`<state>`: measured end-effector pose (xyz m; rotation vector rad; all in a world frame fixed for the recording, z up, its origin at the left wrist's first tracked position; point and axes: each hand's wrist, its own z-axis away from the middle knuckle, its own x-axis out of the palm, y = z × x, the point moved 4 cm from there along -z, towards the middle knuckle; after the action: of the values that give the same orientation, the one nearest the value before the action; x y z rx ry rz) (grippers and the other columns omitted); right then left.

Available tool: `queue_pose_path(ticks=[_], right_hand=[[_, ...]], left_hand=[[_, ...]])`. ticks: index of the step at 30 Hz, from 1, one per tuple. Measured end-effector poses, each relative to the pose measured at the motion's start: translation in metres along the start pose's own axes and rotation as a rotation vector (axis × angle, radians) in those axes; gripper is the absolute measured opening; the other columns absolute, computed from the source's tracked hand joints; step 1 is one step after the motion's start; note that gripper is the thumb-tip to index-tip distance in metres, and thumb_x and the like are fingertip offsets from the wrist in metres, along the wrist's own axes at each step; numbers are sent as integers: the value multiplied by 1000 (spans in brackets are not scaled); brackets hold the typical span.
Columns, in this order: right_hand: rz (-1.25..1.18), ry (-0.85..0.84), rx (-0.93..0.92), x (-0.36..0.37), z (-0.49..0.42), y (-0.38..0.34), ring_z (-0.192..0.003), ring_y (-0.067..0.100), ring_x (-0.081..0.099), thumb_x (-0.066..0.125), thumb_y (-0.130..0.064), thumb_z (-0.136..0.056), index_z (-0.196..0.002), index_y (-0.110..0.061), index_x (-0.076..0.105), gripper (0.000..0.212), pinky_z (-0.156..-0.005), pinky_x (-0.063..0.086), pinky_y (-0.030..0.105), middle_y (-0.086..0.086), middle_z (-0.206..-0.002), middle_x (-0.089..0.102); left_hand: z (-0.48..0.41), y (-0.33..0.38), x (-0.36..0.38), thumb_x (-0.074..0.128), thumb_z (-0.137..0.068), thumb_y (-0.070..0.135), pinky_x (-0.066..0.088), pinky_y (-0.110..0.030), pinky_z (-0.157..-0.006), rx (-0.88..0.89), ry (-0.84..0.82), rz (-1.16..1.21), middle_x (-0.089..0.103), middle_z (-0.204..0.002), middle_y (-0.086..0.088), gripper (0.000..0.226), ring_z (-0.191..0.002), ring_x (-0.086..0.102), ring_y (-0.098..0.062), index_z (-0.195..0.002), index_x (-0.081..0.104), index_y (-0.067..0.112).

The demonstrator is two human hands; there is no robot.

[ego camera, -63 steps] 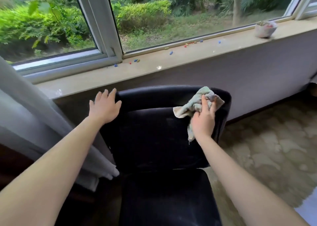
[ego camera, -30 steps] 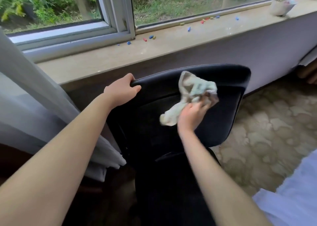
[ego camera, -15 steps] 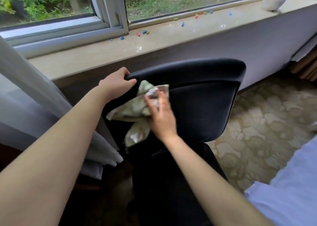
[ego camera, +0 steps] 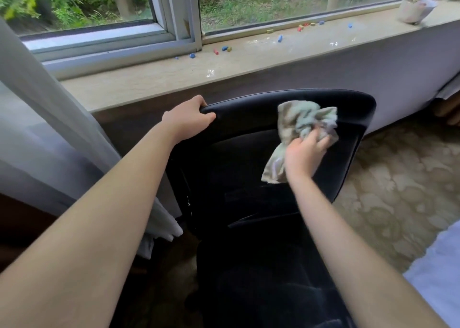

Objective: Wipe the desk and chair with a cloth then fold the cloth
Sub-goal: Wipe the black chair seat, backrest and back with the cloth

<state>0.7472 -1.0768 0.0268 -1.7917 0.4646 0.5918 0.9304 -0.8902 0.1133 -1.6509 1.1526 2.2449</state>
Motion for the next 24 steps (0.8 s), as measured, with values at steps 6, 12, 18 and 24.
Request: queue_pose_path(ticks=[6,12,18,24], right_hand=[[-61,-281,-868,57,150,-69,-133,47,23,41,-13,-77,-126,-4,59,52,-108,29,53,38,-137,36],[7,-476,-1369,75,166,-47,-131,33,39,52,-16,-92,-114,-11,65,27,-112,27,38,21,-136,51],[123,-144,-870,20,33,26,-132,41,31,42,-4,-82,-137,-21,45,57,-100,38,42,26,-147,29],[95,100,186,-45,-61,102,-135,33,33,33,-5,-97,-151,-17,20,56,-104,34,42,16,-154,18]], left_hand=[[-8,4,3,50,-89,37,39,-42,-99,-9,-5,24,54,-86,7,16,-96,55,-23,-97,47,24],[-13,9,5,50,-90,38,43,-41,-94,59,-40,43,56,-95,4,17,-96,55,-21,-99,46,24],[-20,14,8,50,-90,39,42,-40,-93,92,-34,30,56,-93,4,19,-95,55,-21,-99,47,22],[-26,24,10,48,-91,38,42,-40,-91,138,-30,18,57,-98,3,20,-95,55,-20,-102,47,22]])
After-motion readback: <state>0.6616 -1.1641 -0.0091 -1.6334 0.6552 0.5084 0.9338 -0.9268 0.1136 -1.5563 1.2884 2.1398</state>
